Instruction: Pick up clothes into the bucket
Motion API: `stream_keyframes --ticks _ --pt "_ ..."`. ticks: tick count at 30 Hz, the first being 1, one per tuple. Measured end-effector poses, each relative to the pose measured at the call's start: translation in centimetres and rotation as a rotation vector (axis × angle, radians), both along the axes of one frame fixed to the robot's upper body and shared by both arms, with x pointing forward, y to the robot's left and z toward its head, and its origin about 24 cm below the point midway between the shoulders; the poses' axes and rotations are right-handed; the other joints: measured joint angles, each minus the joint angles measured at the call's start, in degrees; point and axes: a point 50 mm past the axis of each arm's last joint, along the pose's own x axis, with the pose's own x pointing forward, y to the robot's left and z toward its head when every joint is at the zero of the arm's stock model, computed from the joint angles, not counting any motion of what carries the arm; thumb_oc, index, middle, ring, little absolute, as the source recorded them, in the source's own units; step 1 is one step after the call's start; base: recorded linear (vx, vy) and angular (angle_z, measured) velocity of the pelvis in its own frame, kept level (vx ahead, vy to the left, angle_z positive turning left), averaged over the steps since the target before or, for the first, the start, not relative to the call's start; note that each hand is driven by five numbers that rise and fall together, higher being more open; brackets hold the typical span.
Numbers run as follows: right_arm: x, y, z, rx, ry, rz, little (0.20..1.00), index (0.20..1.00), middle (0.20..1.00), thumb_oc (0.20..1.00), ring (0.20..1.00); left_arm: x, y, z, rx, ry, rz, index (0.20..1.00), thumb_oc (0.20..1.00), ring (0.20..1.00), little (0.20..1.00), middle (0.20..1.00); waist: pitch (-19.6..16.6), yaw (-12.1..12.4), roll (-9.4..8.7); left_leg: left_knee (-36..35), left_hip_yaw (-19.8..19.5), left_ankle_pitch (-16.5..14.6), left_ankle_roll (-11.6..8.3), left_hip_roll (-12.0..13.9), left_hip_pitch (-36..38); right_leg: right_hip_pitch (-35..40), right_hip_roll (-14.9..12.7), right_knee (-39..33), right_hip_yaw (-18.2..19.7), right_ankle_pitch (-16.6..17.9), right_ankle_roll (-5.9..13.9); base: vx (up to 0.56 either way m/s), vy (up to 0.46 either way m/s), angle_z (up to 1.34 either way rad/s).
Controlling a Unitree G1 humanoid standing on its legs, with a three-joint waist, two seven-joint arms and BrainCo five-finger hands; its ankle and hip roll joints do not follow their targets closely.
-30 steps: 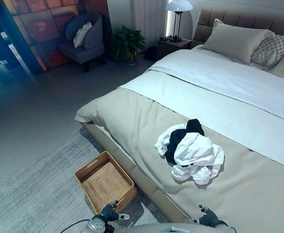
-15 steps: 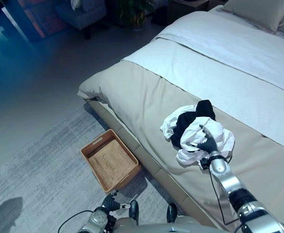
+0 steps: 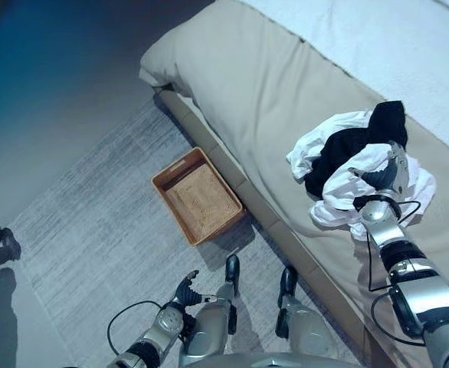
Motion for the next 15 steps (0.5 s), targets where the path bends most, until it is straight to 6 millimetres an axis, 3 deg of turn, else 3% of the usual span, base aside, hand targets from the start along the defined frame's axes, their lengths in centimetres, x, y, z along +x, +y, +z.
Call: stream_keyframes --ticks 4,9,11,15 --pt "0.7 -0.9 1.3 -0.04 0.016 -0.064 1.0 1.0 1.0 1.0 1.0 2.4 -1.2 1.7 -0.058 -0.112 0.021 1.0 1.0 1.0 1.0 1.0 0.9 1.1 0.69 1.3 -1.0 0.3 0.06 -0.4 -4.3 -8.1 -2.0 10.6 -0.4 -5.1 -0.21 -0.06 -0.088 0.12" --pt "1.3 -1.8 3.4 -0.093 0.022 -0.091 1.0 1.0 1.0 1.0 1.0 3.9 -2.0 3.1 -0.111 -0.181 0.035 1.0 1.0 1.0 1.0 1.0 2.0 1.9 0.87 2.5 -1.6 0.8 -0.28 -1.6 -8.2 -17.0 -5.0 24.5 -0.6 -11.5 -1.16 -0.08 -0.088 0.18" --pt "1.2 -2.9 4.4 -0.132 0.031 -0.113 1.0 1.0 1.0 1.0 1.0 4.2 -2.3 3.5 -0.136 -0.207 0.043 1.0 1.0 1.0 1.0 1.0 2.6 2.3 0.98 2.6 -2.6 1.9 -1.41 -1.9 -10.1 -20.1 -6.3 28.0 -0.6 -12.4 -1.73 -0.04 -0.054 0.18" --pt "2.1 -2.9 6.9 -0.158 0.006 -0.111 1.0 1.0 1.0 1.0 1.0 4.5 -2.9 3.8 -0.145 -0.218 0.022 1.0 1.0 1.0 1.0 1.0 3.9 2.2 0.94 2.3 -3.0 2.5 -0.9 -1.5 -12.7 -24.9 -6.7 32.2 -0.7 -13.6 -3.45 -0.04 -0.034 0.06"
